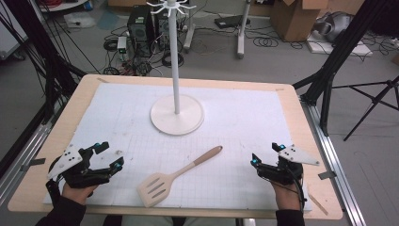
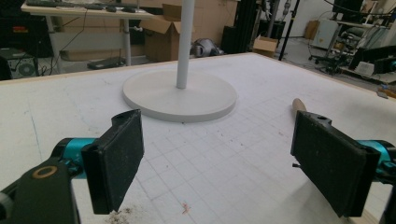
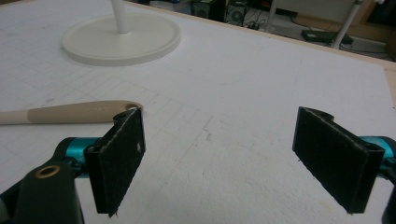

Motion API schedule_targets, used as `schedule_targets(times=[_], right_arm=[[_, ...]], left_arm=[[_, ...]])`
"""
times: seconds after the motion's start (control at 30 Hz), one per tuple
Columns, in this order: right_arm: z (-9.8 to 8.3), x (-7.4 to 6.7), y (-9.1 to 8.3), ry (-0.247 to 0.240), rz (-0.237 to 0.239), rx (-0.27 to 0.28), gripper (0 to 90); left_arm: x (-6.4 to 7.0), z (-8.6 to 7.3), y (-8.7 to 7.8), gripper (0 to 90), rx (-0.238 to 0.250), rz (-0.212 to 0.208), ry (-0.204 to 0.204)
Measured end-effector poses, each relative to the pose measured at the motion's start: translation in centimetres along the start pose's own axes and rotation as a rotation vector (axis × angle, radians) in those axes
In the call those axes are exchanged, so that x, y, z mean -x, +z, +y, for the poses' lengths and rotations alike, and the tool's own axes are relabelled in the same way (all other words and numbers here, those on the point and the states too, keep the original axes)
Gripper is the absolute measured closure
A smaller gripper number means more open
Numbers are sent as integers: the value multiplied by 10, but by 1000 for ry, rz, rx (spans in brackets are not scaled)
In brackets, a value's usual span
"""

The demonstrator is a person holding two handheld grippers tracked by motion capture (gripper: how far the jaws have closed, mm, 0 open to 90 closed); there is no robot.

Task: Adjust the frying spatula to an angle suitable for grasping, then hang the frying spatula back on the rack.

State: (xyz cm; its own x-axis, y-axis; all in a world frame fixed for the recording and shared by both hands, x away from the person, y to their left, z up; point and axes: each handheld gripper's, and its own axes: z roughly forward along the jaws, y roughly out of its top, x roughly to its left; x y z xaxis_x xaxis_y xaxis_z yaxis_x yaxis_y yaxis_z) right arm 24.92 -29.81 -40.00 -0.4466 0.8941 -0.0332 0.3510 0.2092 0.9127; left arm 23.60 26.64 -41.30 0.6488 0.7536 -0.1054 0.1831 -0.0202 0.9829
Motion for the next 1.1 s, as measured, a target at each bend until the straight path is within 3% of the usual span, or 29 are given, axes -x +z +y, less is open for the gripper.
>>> schedule_targets(times=[0.47, 0.87, 1.1], right_arm=[[-2, 3, -3, 11, -28, 8, 161], [-5, 3, -7, 4, -40, 0, 163], [-5, 1, -6, -9, -43, -18, 164]], left_arm=[[3, 0, 0, 186, -2, 2, 4], [8, 1, 9, 199, -25, -35, 12], [18, 4, 15, 199, -54, -68, 21]])
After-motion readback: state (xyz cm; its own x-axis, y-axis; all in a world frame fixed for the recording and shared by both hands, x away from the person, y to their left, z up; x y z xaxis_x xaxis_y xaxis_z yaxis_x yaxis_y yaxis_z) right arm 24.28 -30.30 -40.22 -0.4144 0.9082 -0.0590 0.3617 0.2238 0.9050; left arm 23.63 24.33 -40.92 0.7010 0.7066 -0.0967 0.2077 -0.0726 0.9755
